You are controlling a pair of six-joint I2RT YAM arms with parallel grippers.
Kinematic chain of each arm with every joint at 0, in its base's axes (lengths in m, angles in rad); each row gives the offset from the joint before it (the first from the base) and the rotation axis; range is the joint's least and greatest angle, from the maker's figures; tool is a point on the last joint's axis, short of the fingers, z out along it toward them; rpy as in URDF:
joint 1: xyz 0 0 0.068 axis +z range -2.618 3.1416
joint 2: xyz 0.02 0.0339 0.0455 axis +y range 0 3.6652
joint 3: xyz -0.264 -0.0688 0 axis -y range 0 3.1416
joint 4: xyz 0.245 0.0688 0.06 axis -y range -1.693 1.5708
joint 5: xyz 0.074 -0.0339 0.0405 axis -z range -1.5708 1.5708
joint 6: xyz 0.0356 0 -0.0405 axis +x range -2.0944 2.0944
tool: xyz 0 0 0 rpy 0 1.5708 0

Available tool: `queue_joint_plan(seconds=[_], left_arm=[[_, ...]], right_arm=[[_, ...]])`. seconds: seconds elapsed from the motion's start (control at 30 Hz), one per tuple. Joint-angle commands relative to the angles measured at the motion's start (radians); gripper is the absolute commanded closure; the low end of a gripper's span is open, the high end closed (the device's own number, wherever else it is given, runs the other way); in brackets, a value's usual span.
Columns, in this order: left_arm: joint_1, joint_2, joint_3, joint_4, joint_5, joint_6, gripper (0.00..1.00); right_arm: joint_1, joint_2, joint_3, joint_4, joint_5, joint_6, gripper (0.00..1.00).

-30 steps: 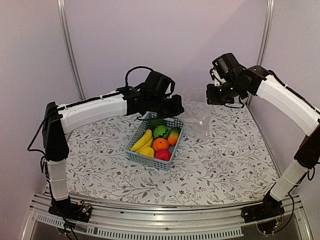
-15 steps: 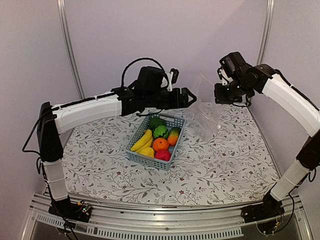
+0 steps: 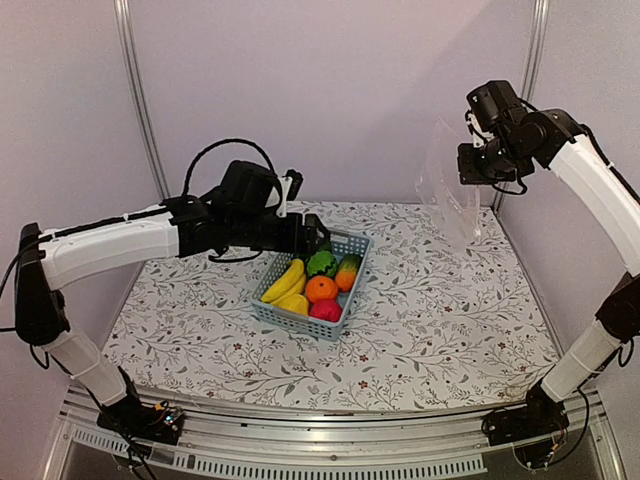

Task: Place the food in the zip-top bag and seal the zipper
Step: Pick up the fake fruit from the bin.

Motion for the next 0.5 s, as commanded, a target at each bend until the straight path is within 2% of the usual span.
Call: queue_joint_plan(seconds=[0.0, 0.2, 0.47], left_arm=[[0.024, 0.020, -0.049, -0.188, -0.033, -0.039, 0.15], [0.082, 0.114, 0.019, -0.358, 0.002, -0.037, 0.18], [0.171, 0.235, 0.129, -0.405, 0.107, 0.132, 0.33]], right_arm=[[-0.007, -0.013, -0.060, 0.026, -0.014, -0.043, 1.00], [0.002, 0.014, -0.293, 0.189, -0.302, -0.101, 1.00], [0.006, 0.052, -0.399, 0.249, -0.469, -0.097, 1.00]])
